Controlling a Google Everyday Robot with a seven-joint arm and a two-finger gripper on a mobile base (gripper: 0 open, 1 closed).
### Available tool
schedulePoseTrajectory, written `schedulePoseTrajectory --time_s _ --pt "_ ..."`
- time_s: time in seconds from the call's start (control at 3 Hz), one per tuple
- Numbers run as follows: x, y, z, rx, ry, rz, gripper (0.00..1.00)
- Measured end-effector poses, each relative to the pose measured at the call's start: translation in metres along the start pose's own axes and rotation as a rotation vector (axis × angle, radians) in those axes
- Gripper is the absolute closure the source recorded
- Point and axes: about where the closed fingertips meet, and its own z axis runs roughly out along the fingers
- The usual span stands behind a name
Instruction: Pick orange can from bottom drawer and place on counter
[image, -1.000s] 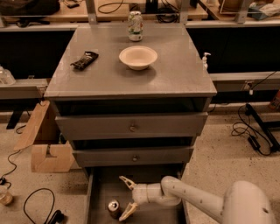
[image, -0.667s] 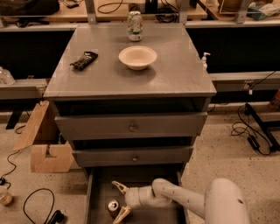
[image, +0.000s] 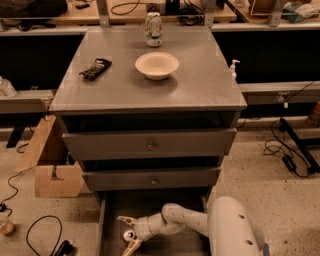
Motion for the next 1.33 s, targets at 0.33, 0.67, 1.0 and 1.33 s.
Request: schedulePoseTrajectory --time_s 0.33,0.67,1.0,1.33 --pt "0.0111 0.0024 0.0141 -0.05 0.04 0.015 0.37" --pt "0.0075 0.0021 0.0135 -0.052 0.043 0.016 0.6" --pt "0.0065 0.002 0.0132 -0.052 0.043 0.016 0.91" --pt "0.0065 0.002 0.0132 -0.052 0.043 0.016 1.0"
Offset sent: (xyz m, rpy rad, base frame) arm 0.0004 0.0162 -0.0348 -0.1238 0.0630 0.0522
